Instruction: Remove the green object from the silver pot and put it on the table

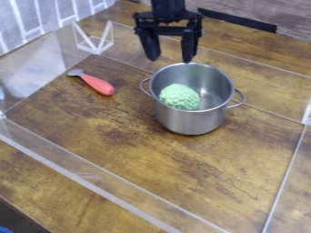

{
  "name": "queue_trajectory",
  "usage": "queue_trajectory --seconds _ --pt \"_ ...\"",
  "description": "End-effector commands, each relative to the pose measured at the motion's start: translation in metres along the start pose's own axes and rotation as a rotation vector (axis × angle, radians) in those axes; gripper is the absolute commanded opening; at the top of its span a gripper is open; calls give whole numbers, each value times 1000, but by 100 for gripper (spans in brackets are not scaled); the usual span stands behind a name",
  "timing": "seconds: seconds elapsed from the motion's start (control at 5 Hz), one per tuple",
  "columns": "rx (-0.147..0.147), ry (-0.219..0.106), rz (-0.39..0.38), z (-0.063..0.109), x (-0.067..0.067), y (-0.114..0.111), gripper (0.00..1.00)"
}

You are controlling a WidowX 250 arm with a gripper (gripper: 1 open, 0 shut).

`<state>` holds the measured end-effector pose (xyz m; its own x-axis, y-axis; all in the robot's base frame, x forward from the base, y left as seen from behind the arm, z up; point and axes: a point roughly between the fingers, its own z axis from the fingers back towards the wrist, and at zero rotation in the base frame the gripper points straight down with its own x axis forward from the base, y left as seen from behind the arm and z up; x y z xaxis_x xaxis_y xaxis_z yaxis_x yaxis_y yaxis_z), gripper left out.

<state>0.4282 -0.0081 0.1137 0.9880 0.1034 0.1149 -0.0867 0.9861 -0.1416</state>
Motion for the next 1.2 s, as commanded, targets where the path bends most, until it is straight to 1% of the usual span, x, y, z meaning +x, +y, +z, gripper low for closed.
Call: queue_trajectory --seconds 0.0,0.2,0.4,0.6,1.0 --pt "-12 -67 -6 21 18 -6 100" --pt "-6 -30 -30 9 13 -4 100" --pt "7 -2 18 2 6 -7 0" --pt "24 24 58 -5 0 -11 100" --pt "46 81 26 -34 -10 7 100"
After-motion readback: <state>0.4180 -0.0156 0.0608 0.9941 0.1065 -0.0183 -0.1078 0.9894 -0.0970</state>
